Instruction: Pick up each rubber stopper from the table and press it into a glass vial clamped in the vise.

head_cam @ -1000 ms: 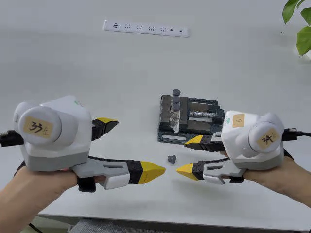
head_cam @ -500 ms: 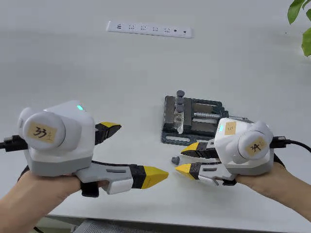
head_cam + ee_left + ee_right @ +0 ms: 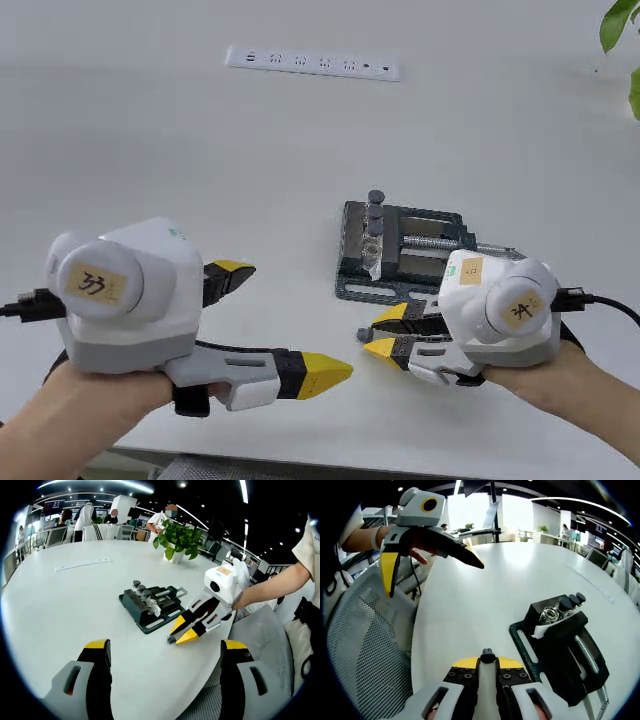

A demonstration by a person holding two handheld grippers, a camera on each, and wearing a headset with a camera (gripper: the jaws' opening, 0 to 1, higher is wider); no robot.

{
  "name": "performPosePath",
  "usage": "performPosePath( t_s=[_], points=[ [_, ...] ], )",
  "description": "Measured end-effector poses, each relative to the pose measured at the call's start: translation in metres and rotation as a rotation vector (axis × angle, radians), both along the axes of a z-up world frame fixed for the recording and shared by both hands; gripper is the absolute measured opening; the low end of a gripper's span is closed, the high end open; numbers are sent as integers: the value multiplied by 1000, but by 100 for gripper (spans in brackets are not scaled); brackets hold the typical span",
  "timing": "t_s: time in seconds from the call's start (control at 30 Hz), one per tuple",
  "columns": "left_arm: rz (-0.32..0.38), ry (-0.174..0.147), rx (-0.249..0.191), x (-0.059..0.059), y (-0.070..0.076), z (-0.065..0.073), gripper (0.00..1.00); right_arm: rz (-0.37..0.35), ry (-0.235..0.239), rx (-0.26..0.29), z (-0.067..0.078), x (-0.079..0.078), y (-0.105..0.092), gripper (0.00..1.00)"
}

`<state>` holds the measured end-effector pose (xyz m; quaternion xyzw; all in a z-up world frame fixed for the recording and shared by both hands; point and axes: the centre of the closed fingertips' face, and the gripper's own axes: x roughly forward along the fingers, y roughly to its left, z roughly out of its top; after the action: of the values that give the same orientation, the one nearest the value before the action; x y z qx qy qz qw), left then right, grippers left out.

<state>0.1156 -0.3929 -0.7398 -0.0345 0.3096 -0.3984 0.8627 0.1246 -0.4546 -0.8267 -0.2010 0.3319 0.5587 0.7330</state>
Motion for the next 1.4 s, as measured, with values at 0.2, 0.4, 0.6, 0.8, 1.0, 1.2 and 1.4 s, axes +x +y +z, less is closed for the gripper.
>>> performPosePath(
  t_s=[0.2,0.4,0.6,0.8,1.0,1.2,1.4],
  points=[
    [2,7,-4,-1,-1,-1,89,-9,2,16,3,-1,1,7],
    [25,43,-65,0,-3,0,88,-8,-18,49,19,-2,0,7],
    [27,82,-163,2,-9,9,86,0,-70,119,64,-5,-6,6],
    [-16,140,-290,0,-23,23,81,18,-133,163,105,-9,-11,6],
    [-27,316,-678,-1,-40,68,62,58,-202,202,142,-18,-12,6],
    [-69,414,-746,-1,-49,79,47,94,-243,243,173,-28,-8,6],
    [-151,484,-821,-12,-63,93,25,114,-270,256,182,-32,-7,6]
  ],
)
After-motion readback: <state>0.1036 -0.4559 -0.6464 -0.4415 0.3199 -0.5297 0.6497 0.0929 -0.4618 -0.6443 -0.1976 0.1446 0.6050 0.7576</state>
